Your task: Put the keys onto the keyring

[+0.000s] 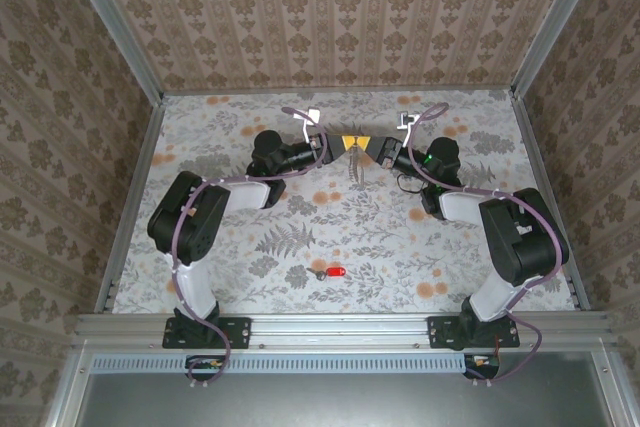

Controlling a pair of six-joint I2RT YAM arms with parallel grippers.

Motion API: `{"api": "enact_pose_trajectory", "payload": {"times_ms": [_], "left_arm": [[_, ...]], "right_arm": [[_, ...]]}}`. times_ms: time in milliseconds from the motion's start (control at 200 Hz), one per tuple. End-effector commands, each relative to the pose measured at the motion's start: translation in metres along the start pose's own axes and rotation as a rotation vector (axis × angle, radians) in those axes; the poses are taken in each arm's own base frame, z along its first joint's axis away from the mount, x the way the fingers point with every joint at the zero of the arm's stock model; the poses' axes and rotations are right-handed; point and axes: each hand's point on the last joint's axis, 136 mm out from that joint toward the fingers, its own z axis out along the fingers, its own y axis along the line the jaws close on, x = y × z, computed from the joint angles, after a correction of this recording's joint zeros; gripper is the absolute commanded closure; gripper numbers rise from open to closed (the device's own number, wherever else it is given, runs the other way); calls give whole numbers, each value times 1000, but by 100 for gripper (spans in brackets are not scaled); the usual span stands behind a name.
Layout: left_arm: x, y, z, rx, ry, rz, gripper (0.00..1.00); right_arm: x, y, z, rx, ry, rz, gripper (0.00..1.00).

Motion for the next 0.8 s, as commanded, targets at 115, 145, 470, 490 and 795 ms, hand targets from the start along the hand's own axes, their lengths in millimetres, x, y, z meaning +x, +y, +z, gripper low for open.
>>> {"api": "enact_pose_trajectory", "payload": {"times_ms": [115, 145, 470, 490, 795], "left_arm": [[10, -12, 4, 60, 29, 37, 84], [10, -12, 4, 61, 29, 39, 84], [18, -10, 4, 54, 45, 38, 94], [18, -10, 4, 54, 45, 38, 94], [19, -12, 9, 60, 62, 44, 93]], "right_arm": [[-6, -9, -3, 23, -40, 4, 100], [-6, -9, -3, 24, -39, 4, 100], [-6, -10, -4, 27, -40, 5, 100], [-6, -10, -4, 27, -41, 5, 100], [-5, -8, -3, 20, -33, 5, 100]]}}
